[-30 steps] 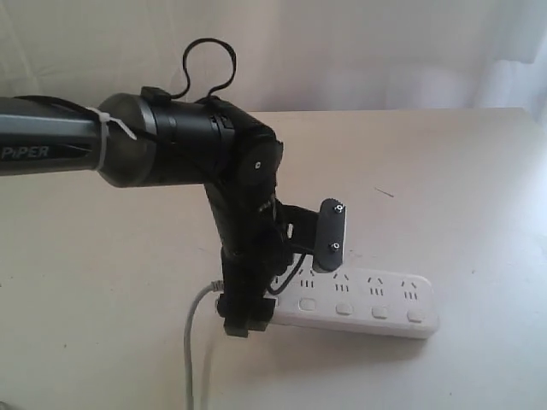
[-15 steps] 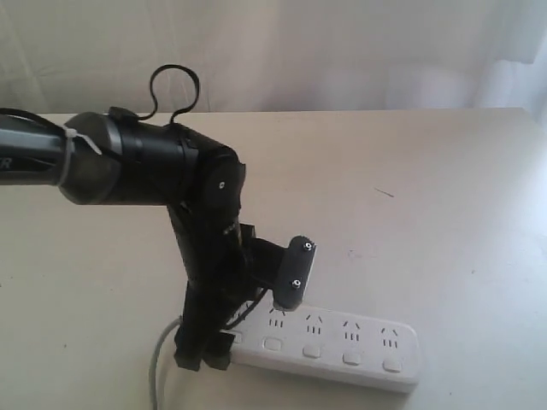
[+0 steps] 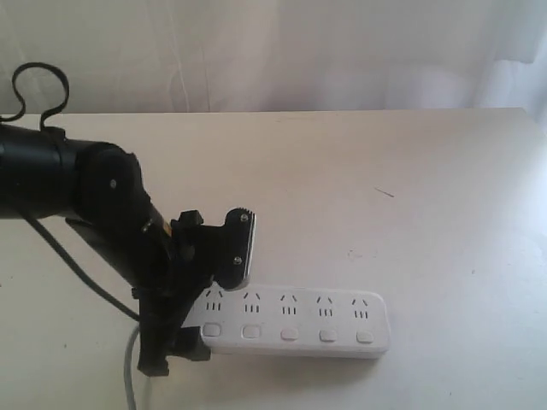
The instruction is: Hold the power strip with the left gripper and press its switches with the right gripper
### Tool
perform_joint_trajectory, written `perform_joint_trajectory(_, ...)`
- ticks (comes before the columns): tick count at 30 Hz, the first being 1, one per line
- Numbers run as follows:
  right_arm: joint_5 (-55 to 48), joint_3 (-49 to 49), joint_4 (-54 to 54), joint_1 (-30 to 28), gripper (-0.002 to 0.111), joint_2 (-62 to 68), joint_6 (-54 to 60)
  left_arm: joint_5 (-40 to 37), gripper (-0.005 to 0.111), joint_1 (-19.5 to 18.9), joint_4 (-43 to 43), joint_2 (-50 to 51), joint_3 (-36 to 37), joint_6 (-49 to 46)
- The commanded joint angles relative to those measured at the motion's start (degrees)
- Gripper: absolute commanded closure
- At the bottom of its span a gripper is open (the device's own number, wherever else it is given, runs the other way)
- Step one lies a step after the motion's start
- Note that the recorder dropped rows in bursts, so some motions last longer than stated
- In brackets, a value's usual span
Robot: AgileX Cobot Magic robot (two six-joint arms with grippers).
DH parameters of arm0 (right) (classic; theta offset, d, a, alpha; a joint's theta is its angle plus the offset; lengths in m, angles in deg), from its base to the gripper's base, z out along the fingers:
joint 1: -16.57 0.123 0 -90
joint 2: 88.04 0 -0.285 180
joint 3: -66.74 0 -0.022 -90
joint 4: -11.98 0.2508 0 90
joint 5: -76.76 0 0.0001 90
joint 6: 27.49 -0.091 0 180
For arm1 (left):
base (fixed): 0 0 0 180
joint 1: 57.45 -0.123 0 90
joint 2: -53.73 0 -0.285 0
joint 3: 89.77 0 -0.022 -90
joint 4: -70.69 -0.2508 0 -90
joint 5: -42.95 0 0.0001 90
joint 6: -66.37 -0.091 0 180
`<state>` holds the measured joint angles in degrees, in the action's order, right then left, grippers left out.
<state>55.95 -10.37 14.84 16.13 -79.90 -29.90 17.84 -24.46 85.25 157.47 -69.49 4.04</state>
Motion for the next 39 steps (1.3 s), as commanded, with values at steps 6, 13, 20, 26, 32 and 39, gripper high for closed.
perform_joint_trajectory(6,0.6,-0.1,0.1,0.0,0.108,-0.4,0.2,5.7,0.107,-0.4,10.8,-0.8,5.1,-0.9)
perform_joint_trajectory(13,0.6,-0.1,0.1,0.0,0.108,-0.4,0.2,-0.7,0.107,-0.4,10.8,-0.3,5.1,-4.7)
perform_joint_trajectory(20,0.6,-0.1,0.1,0.0,0.108,-0.4,0.2,-5.1,0.107,-0.4,7.3,1.3,5.1,-6.7)
perform_joint_trajectory(26,0.6,-0.1,0.1,0.0,0.108,-0.4,0.2,-4.2,0.107,-0.4,5.5,2.3,5.1,-4.7)
perform_joint_trajectory(32,0.6,-0.1,0.1,0.0,0.108,-0.4,0.2,-4.2,0.107,-0.4,5.2,3.4,5.1,-4.7)
perform_joint_trajectory(39,0.6,-0.1,0.1,0.0,0.108,-0.4,0.2,-4.4,0.107,-0.4,4.7,5.1,5.2,-4.2)
